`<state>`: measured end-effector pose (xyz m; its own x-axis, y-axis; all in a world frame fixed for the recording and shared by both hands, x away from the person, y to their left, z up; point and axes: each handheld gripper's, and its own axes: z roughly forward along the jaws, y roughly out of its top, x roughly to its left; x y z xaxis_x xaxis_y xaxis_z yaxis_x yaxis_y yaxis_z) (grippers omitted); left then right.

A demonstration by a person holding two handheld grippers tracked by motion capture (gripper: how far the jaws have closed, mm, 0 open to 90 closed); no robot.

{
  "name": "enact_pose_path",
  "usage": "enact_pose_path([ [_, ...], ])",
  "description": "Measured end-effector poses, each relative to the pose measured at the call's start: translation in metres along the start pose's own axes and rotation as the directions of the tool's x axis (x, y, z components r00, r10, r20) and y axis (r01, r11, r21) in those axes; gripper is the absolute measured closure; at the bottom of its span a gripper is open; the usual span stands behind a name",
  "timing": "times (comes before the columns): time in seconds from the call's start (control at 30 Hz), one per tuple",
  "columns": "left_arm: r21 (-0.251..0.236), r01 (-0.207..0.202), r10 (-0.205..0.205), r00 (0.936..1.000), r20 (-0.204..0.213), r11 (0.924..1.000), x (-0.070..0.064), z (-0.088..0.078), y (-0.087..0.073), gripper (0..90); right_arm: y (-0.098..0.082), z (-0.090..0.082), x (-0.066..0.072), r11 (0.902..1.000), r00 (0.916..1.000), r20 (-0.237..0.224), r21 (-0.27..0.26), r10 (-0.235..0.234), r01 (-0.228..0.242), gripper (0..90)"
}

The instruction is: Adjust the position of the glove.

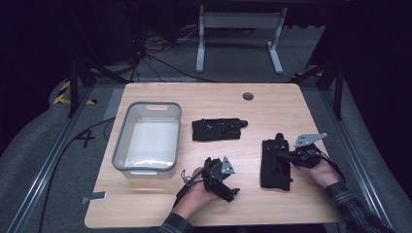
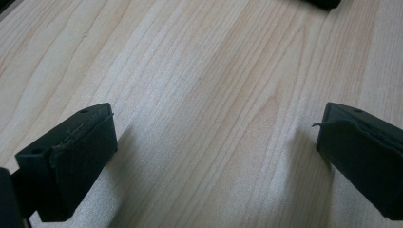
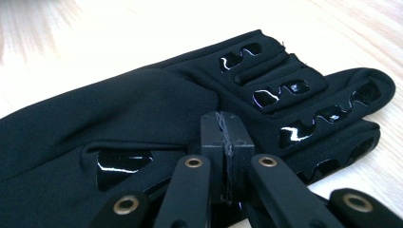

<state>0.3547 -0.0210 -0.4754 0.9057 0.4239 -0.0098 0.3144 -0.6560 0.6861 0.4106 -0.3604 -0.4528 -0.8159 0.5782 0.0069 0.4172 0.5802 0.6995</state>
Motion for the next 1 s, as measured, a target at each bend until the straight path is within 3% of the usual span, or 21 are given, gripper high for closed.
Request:
enact_pose_path([
  [0.33, -0.001, 0.0, 0.0, 1.0, 0.0, 1.0, 0.0, 0.0, 0.0, 0.1, 0.001, 0.003, 0.022, 0.9987, 0.9962, -0.071, 0.003, -0.05, 0.051, 89.6],
  [0.63, -0.001, 0.0, 0.0, 1.0, 0.0, 1.0, 0.0, 0.0, 0.0, 0.1, -0.002, 0.0, 0.035, 0.9967, 0.9869, -0.14, 0.006, -0.079, 0.081, 89.6],
  [0.9, 0.002, 0.001, -0.001, 1.0, 0.001, 1.0, 0.0, 0.0, 0.0, 0.1, -0.002, -0.001, 0.05, 0.9902, 0.978, -0.161, 0.024, -0.132, 0.138, 89.5],
  [1.0, 0.001, -0.001, 0.001, 1.0, 0.0, 1.0, 0.0, 0.0, 0.0, 0.1, -0.001, -0.001, 0.051, 0.9903, 0.9766, -0.169, 0.019, -0.133, 0.138, 89.1],
])
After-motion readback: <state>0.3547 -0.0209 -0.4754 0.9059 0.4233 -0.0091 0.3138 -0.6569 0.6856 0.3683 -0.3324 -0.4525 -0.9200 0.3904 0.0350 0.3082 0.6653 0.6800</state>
